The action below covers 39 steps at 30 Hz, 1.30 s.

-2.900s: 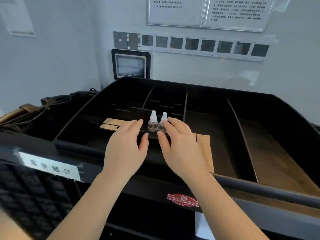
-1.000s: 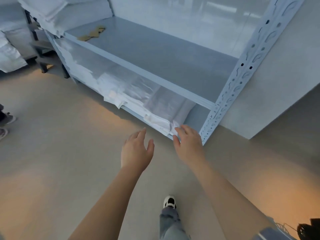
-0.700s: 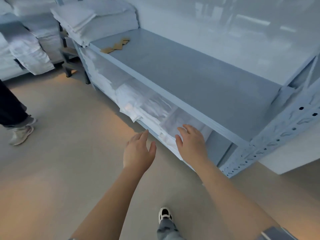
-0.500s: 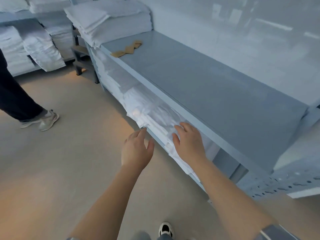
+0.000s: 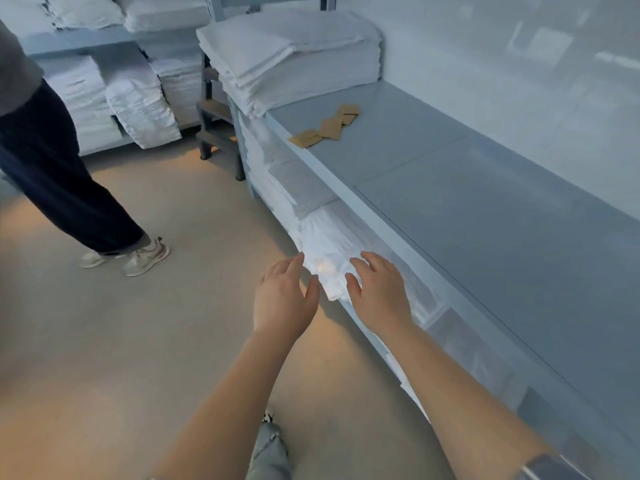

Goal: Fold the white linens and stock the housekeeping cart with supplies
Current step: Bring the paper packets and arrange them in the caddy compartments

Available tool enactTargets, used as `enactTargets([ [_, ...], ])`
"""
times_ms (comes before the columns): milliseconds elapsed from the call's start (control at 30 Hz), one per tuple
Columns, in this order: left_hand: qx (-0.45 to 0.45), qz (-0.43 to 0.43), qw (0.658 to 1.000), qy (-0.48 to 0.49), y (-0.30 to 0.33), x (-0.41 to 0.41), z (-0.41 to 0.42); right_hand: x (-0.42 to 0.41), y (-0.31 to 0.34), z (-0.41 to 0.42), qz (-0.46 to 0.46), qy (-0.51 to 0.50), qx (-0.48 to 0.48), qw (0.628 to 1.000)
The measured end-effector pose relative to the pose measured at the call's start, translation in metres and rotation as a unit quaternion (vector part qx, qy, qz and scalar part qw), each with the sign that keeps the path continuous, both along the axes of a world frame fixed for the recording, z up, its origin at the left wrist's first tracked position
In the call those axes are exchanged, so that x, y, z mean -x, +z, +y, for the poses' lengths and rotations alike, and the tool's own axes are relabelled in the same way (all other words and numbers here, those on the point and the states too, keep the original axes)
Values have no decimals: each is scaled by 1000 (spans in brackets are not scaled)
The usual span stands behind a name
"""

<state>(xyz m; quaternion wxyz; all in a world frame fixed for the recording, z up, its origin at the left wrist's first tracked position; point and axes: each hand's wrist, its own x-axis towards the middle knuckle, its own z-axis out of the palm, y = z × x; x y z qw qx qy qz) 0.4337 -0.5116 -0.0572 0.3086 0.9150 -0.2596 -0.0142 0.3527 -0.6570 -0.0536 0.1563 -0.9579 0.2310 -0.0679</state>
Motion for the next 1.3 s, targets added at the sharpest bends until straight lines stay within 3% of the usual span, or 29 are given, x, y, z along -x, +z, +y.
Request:
enactTargets([
  [333, -20, -11, 997, -71, 22, -199, -33, -176, 20, -19, -10, -88, -8, 996],
  [733, -20, -31, 987, -158, 8, -351, -152, -312, -1, -118, -25, -168, -34, 985],
  [1033, -23, -34, 983, -178, 16, -459, -231, -419, -1, -194, -12, -164, -32, 986],
  [1300, -103, -31, 966, -237, -3, -521, -261, -488, -12, -231, 20, -170, -45, 984],
])
